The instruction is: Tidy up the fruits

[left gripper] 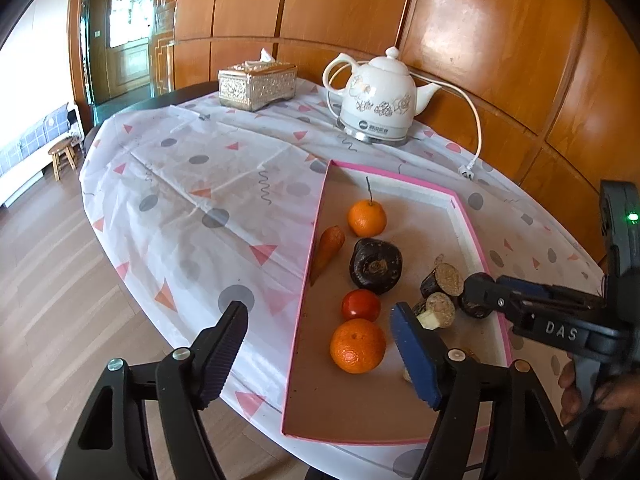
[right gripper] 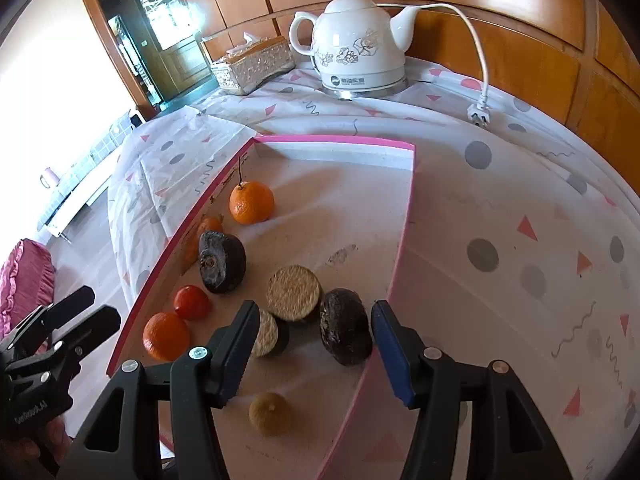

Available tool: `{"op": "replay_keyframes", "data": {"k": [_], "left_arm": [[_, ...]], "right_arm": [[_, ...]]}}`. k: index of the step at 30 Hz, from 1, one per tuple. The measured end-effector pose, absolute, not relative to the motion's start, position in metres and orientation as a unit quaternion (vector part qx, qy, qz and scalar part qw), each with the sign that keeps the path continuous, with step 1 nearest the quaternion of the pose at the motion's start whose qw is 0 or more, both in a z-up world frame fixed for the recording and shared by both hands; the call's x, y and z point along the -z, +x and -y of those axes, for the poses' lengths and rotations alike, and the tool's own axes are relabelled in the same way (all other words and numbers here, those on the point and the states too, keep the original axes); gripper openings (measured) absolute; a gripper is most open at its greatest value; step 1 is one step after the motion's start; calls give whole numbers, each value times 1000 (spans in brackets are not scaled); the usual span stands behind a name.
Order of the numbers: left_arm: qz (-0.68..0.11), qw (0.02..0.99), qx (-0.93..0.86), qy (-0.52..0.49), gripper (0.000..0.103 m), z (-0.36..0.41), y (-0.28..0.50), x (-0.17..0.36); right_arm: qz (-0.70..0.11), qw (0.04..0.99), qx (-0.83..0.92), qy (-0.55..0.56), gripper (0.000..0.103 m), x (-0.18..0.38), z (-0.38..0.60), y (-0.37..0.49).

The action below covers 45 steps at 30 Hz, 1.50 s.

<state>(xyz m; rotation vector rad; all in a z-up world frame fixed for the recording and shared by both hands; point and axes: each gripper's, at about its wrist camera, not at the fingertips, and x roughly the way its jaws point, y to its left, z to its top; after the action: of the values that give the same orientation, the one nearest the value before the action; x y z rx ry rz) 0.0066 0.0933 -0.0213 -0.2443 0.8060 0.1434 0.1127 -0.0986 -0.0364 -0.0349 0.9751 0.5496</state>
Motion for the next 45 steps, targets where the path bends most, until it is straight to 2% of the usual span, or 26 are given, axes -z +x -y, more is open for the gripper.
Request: {"op": "replay_keyframes", "data": {"k": [7,21,25,45], "left_arm": [[-373,920,-68,-104,78,-85,-1,10],[-329,940,-61,-69,102,-63,-24,-13],[-319,944,-62,-59,103,-59,-30,-18],[-295,951,-80,-40,103,-48,-38,-27]], "right_arm": [[-452,854,-257,-1,59,32,110,91],[-420,879,-224,-9,60,25,116,37],[-411,887,-212,-14,65,23,116,25],[-398,897,-188,-20,65,18,119,12]]}}
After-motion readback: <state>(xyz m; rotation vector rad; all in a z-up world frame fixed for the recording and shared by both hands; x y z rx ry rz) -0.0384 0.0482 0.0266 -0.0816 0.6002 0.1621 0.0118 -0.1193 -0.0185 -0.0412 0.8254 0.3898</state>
